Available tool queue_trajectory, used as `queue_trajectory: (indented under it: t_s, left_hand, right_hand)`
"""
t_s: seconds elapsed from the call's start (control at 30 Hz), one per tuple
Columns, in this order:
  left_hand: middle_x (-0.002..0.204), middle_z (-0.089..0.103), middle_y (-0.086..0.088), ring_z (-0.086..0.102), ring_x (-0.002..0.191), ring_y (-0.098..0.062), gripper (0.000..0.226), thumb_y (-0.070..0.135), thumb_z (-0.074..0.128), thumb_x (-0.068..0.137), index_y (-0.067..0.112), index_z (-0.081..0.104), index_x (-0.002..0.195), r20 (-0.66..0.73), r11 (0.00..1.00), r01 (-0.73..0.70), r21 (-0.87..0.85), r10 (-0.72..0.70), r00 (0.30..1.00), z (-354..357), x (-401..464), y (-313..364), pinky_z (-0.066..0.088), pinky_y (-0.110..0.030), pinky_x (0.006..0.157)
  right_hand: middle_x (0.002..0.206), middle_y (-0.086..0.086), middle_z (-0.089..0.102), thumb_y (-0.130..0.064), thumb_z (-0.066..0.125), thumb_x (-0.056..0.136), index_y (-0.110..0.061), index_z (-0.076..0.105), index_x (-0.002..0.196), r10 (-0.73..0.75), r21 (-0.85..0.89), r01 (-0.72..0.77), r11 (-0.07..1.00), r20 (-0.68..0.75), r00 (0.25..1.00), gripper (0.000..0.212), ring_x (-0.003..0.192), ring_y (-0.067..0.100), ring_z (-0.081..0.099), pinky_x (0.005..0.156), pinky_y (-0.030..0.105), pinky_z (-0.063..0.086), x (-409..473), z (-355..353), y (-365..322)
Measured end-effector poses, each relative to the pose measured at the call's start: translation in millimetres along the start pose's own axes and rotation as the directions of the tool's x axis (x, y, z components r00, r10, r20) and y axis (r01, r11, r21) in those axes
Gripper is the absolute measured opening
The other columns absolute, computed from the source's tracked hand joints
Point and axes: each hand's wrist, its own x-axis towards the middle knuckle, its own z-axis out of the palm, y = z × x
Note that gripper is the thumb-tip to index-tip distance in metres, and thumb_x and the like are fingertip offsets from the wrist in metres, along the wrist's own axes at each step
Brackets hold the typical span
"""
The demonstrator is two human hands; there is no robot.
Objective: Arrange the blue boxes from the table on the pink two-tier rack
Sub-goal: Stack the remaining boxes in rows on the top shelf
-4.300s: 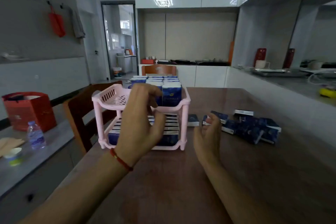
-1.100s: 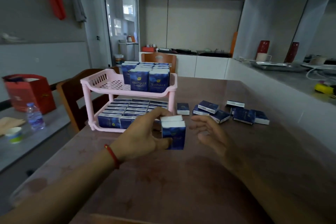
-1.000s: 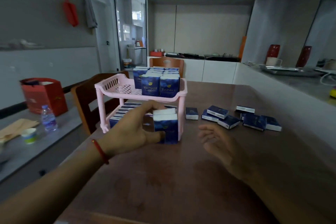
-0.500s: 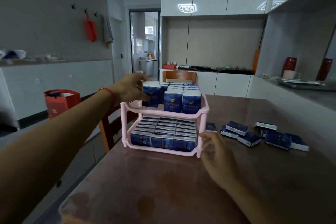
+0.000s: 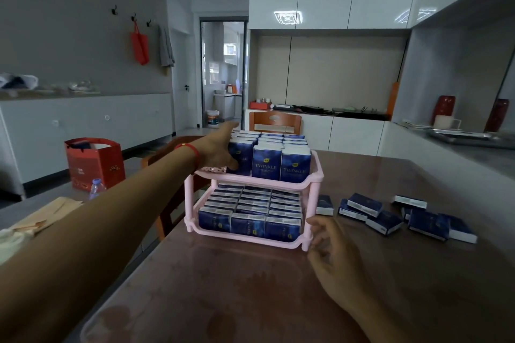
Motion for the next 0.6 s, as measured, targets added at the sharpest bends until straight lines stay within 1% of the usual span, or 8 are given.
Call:
queue_trajectory:
  t_s: [0.07,0.1,0.17,0.23,0.3,0.4,0.47,0.6]
  left_hand:
    - [0.141,0.051,-0.019,0.052,0.127,-0.036,0.112,0.000,0.082,0.073,0.019,0.011,0.158,-0.007,0.998,0.001,0.059,-0.001,1.000,1,1,4,0.048,-0.046,0.105]
    - [0.141,0.051,-0.018,0.052,0.127,-0.036,0.109,0.003,0.083,0.073,0.017,0.014,0.157,-0.009,0.996,0.005,0.091,-0.005,1.000,2,1,6,0.047,-0.045,0.105]
    - [0.140,0.052,-0.016,0.052,0.128,-0.035,0.095,0.006,0.083,0.075,0.014,0.025,0.150,-0.001,0.992,0.021,0.123,-0.021,1.000,3,3,8,0.047,-0.043,0.104]
    - [0.136,0.055,-0.013,0.054,0.124,-0.033,0.083,0.008,0.083,0.075,0.014,0.034,0.142,0.021,0.991,0.040,0.128,-0.043,0.999,4,4,8,0.051,-0.043,0.102]
    - [0.132,0.057,-0.011,0.057,0.118,-0.031,0.076,0.012,0.085,0.074,0.014,0.041,0.135,0.027,0.989,0.047,0.137,-0.052,0.998,5,6,7,0.052,-0.046,0.101]
    - [0.131,0.059,-0.008,0.058,0.118,-0.029,0.082,0.016,0.090,0.066,0.017,0.044,0.133,0.023,0.996,0.052,0.073,-0.054,0.998,6,13,-1,0.052,-0.050,0.101]
    - [0.131,0.060,-0.007,0.059,0.117,-0.028,0.085,0.018,0.092,0.060,0.019,0.046,0.132,0.037,0.998,0.043,0.037,-0.045,0.998,6,17,-6,0.053,-0.050,0.100]
    - [0.129,0.061,-0.008,0.059,0.118,-0.029,0.073,0.000,0.084,0.070,0.014,0.049,0.133,0.077,0.998,0.037,-0.051,-0.033,0.996,7,10,0,0.051,-0.048,0.103]
  right_hand:
    - [0.103,-0.010,0.063,0.005,0.064,0.081,-0.046,0.049,0.115,0.004,0.010,-0.004,1.000,-0.011,1.000,0.063,0.089,0.011,0.065,0.072,0.031,0.057,-1,0,0]
    - [0.102,-0.010,0.063,0.005,0.064,0.081,-0.045,0.049,0.116,0.003,0.010,-0.003,1.000,-0.013,1.000,0.063,0.088,0.011,0.065,0.072,0.031,0.057,-2,-1,0]
    - [0.102,-0.011,0.063,0.006,0.064,0.081,-0.043,0.049,0.116,-0.001,0.006,0.001,1.000,-0.012,1.000,0.062,0.087,0.011,0.065,0.071,0.031,0.056,-3,-1,0]
    - [0.101,-0.011,0.063,0.006,0.064,0.082,-0.042,0.050,0.116,-0.005,0.013,0.005,1.000,-0.009,1.000,0.060,0.086,0.012,0.065,0.070,0.033,0.057,-3,-1,0]
    - [0.100,-0.011,0.063,0.005,0.064,0.082,-0.042,0.050,0.116,0.006,0.020,-0.006,1.000,-0.004,1.000,0.060,0.085,0.012,0.065,0.069,0.033,0.057,-3,-1,1]
    - [0.101,-0.012,0.062,0.005,0.064,0.082,-0.043,0.050,0.115,0.018,0.032,-0.018,0.999,0.001,1.000,0.060,0.086,0.010,0.065,0.070,0.032,0.057,-3,-1,1]
    - [0.102,-0.012,0.062,0.005,0.065,0.082,-0.044,0.050,0.115,0.022,0.032,-0.022,0.999,0.004,1.000,0.061,0.087,0.009,0.064,0.070,0.029,0.056,-3,0,1]
    - [0.102,-0.010,0.063,0.005,0.065,0.082,-0.043,0.050,0.116,0.033,0.036,-0.033,0.999,0.006,0.999,0.060,0.088,0.009,0.064,0.070,0.028,0.056,-3,0,2]
